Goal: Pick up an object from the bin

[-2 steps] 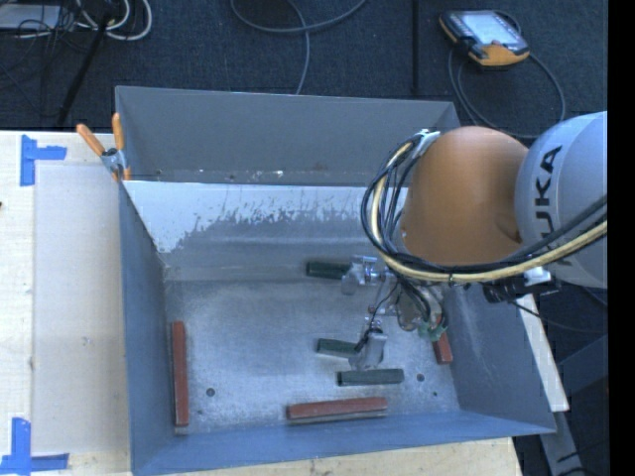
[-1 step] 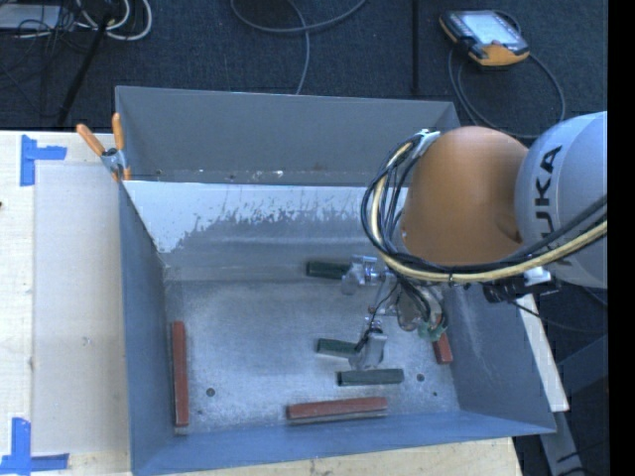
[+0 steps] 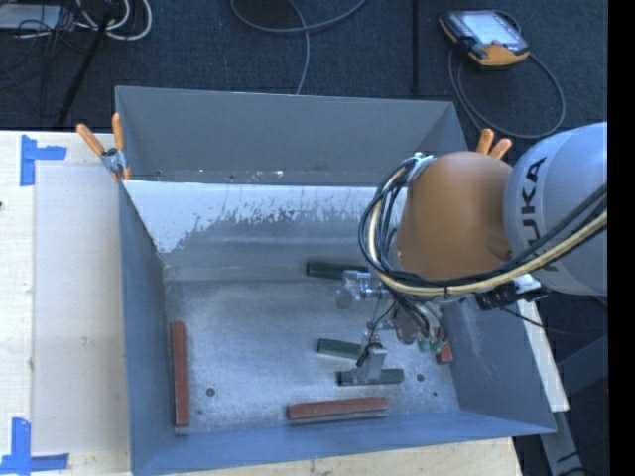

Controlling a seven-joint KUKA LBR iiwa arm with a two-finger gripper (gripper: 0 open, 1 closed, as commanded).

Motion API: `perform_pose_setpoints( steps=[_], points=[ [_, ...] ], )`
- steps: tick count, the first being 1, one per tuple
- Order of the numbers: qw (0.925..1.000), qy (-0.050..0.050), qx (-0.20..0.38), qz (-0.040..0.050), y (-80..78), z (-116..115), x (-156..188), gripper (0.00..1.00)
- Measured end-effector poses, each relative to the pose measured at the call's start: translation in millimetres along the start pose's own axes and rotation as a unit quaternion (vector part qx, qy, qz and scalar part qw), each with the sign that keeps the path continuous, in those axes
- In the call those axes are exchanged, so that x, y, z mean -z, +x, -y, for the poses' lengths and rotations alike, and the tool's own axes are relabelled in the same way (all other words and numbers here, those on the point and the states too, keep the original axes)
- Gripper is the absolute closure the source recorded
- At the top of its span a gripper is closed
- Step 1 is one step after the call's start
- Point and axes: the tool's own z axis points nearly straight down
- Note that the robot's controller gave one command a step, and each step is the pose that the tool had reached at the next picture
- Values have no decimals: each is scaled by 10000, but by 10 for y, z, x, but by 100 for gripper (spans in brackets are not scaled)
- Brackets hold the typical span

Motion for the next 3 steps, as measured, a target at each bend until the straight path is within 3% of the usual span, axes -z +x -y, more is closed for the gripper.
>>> perform_pose_setpoints(
  steps=[1,2,3],
  points=[
    [9975,0,706,7,-128,41,-634,0],
    [9974,-5,719,-53,-116,209,-946,0],
    [10000,-6,12,-17,-207,356,-1060,100]
  ],
)
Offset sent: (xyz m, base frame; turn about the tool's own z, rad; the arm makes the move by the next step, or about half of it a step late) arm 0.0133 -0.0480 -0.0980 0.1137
